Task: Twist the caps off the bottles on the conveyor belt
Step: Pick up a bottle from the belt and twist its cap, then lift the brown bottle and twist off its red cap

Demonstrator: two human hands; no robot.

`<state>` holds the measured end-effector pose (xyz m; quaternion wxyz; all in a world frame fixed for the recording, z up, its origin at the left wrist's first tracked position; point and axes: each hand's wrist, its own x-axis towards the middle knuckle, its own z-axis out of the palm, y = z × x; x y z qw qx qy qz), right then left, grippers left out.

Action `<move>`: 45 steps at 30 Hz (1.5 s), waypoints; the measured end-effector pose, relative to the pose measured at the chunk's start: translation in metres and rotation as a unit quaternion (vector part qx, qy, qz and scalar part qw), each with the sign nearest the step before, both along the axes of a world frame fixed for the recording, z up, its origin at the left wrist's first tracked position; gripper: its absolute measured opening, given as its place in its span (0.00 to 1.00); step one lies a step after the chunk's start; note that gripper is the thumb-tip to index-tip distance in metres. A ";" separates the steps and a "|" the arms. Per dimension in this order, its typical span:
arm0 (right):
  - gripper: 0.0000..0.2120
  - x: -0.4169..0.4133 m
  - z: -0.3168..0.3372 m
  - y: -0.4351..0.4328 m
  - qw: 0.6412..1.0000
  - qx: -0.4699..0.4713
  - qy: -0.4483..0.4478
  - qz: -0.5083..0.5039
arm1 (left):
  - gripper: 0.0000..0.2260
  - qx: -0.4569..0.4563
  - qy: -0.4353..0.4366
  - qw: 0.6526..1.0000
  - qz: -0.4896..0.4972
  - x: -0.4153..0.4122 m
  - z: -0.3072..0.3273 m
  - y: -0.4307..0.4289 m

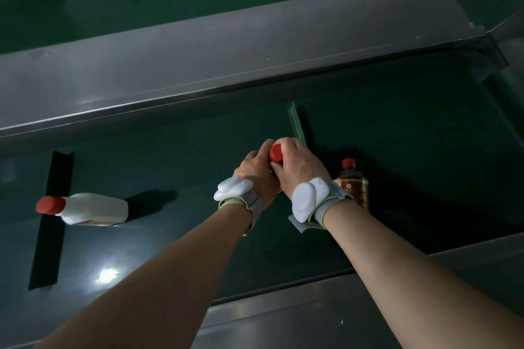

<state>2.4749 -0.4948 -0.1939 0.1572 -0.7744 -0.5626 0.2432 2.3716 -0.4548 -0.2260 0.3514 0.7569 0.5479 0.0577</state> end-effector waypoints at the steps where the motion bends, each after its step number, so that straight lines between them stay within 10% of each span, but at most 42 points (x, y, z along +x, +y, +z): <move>1: 0.18 0.000 0.000 0.000 1.000 -0.003 0.002 -0.003 | 0.28 -0.004 0.000 1.000 -0.004 0.000 0.000 -0.001; 18: 0.22 -0.001 0.018 -0.020 0.997 -0.067 -0.016 -0.020 | 0.45 -0.032 -0.010 0.999 0.015 -0.015 0.026 -0.015; 45: 0.24 0.002 -0.008 -0.184 0.981 -0.161 -0.031 -0.101 | 0.19 -0.062 0.034 0.983 -0.167 -0.026 0.038 -0.124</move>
